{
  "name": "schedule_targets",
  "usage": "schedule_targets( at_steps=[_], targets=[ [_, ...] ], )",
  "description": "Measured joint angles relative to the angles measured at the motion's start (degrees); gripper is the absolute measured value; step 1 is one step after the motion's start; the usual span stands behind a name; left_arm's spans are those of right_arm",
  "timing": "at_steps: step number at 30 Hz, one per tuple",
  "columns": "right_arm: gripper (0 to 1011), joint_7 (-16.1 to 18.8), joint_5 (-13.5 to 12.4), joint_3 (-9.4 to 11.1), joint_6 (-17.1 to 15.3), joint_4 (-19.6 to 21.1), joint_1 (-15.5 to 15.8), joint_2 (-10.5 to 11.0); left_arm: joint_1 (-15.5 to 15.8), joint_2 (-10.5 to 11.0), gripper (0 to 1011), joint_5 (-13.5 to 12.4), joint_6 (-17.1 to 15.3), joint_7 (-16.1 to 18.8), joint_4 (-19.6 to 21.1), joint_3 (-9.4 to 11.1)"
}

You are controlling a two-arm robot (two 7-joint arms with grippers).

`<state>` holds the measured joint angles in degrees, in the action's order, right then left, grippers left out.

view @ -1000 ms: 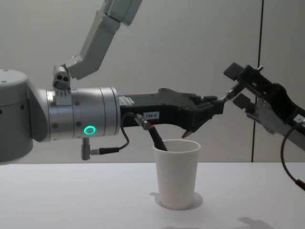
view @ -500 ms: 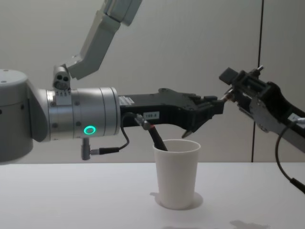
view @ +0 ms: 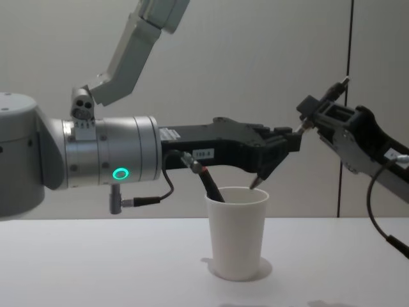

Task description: Place the pen into the pen holder.

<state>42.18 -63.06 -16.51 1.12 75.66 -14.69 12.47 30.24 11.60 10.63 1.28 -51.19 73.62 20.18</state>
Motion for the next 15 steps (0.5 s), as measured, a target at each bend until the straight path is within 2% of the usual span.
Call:
schedule_targets(
  at_steps=[15],
  targets=[
    [151,0.07,-0.17,0.02,0.67,0.27,-0.14,0.29,0.01,0.01,142,-0.05,0.02,0.02,0.04,0.0]
  ],
)
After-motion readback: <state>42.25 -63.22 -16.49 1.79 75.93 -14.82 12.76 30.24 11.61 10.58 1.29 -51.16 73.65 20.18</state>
